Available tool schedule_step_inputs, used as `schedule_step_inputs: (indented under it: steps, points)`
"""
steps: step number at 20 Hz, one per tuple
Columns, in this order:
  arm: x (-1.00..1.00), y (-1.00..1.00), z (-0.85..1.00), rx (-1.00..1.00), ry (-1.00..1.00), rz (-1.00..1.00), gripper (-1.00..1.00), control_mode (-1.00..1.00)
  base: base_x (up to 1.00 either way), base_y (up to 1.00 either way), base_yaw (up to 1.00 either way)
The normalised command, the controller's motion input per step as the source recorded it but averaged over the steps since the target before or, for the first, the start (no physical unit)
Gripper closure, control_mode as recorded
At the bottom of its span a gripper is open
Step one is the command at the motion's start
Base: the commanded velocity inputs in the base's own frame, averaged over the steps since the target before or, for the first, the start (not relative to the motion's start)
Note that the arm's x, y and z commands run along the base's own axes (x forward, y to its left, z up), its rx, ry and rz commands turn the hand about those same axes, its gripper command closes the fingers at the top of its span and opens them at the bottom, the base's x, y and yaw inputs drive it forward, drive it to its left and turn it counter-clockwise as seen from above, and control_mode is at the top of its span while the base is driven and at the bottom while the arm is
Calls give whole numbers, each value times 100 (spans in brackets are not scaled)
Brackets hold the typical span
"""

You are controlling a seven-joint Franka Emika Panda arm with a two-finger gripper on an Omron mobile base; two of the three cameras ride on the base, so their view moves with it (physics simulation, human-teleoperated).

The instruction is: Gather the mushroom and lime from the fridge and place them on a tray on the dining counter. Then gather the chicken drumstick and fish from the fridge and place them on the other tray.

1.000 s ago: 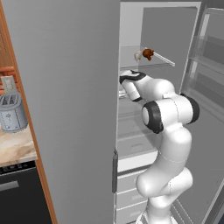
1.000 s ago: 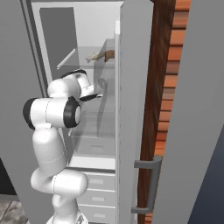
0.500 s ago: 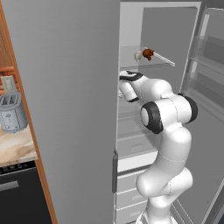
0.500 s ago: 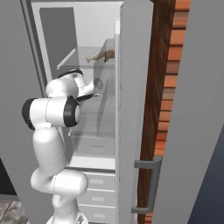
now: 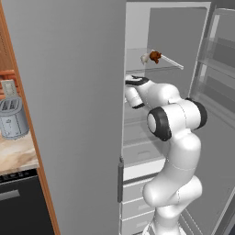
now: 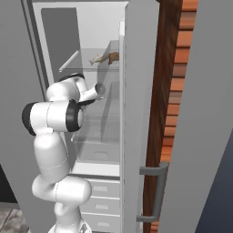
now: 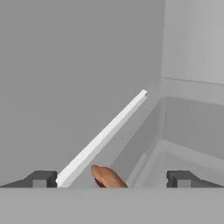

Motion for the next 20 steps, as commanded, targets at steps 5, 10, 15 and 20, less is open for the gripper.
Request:
schedule_step_inputs:
  steps: [5,10,15,20]
  points:
    - [-5,0,-27,-6,-4,0,-100,-100,0,0,0]
    - [-1,0,-24,-4,0,0,-100,-100,0,0,0]
    - [5,0,-12,-2,0,-1,-100,-100,0,0,0]
    - [-10,-5,-45,-2,0,-1,-100,-100,0,0,0]
